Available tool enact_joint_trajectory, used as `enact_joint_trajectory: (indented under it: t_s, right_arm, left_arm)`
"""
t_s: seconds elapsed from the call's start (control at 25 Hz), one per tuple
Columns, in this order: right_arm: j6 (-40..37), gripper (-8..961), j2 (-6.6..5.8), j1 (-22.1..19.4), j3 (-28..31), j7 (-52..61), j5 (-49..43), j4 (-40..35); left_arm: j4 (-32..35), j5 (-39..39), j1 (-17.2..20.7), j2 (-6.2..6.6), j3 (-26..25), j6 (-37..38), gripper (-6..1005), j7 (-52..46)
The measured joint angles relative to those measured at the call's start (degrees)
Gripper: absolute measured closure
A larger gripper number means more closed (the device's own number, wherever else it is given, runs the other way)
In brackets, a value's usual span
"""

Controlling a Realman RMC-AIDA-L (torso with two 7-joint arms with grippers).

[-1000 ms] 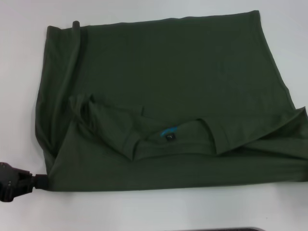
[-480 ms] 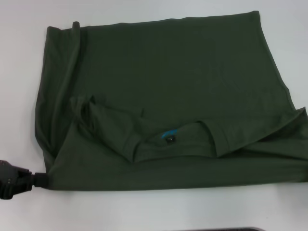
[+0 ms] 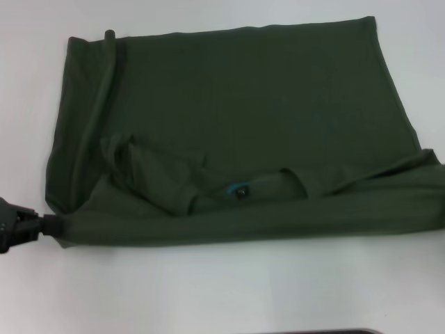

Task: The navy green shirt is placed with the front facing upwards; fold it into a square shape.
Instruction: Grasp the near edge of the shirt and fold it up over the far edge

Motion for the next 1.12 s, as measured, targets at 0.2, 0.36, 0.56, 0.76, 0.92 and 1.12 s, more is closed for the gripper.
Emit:
enact_joint_trajectory:
  t_s: [0.2,0.36,0.56,0.76,0.92,1.12]
  right_arm:
    - [-0.6,882,-0.10,3.0,0.1,4.1,0.0,-3.6]
    - [-2.2,881,-0.46,4.9,0.3,6.1,0.3,-6.0]
    - [-3.2,881,-1.92,5.9,0.8,8.3,2.4,-7.0]
    - [-3.6,881,-2.84,6.6,0.8,9.9,4.1,-7.1]
    - [-2.5,881,-2.87,7.2,0.8,9.9,4.2,-6.9]
    - [-0.5,882,-2.38,8.2,0.4,10.9,4.1,-6.6]
  left_arm:
    - [1.8,0.0,-0.7,1.11,-2.5,2.3,1000,-0.3]
    - [4.4,-0.1,-0.7,1.16,-4.3,4.6,1000,-0.5]
    - [7.2,-0.1,-1.3,1.32,-6.3,6.6,999,-1.1]
    - [8.6,-0.2,-2.7,1.36,-7.0,7.7,999,-1.7]
    - [8.6,-0.2,-4.0,1.36,-6.7,7.8,999,-1.7]
    - [8.6,0.1,-6.2,0.98,-6.6,6.7,999,-1.7]
